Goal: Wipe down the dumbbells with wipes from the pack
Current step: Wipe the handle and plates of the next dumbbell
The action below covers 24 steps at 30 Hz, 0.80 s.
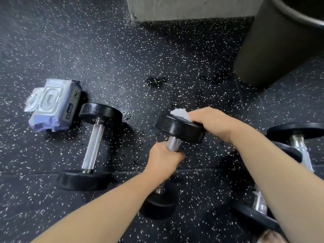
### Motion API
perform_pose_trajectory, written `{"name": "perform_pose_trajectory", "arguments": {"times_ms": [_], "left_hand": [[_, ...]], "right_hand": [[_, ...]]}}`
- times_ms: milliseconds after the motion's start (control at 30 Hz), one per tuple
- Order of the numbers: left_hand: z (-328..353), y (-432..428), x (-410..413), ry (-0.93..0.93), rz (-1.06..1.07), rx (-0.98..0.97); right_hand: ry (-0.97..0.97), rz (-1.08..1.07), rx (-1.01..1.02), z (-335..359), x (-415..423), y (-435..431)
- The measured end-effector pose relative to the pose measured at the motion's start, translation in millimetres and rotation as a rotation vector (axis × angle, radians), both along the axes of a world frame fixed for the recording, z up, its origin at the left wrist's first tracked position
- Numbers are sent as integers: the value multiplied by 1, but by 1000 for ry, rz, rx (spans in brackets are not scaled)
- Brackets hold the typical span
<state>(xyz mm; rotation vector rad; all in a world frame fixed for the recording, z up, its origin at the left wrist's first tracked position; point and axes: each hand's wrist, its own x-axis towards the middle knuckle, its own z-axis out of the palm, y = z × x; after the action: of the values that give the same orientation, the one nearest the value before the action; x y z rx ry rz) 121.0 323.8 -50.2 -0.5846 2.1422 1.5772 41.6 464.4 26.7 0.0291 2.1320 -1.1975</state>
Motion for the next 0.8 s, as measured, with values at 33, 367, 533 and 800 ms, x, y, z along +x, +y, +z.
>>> {"name": "perform_pose_trajectory", "arguments": {"times_ms": [33,367,533,800], "left_hand": [[-1,1,0,-5,-1,-3],[5,-6,2,-15,33,52],[5,-7,2,-14,17,72],[2,-8,-2,-26,42,25]], "right_hand": [[-18,-42,-10,-1,6,7],[150,166,-241,35,30,-11],[41,229,-92,20,-10,-35],[4,8,47,-1,8,10]]}}
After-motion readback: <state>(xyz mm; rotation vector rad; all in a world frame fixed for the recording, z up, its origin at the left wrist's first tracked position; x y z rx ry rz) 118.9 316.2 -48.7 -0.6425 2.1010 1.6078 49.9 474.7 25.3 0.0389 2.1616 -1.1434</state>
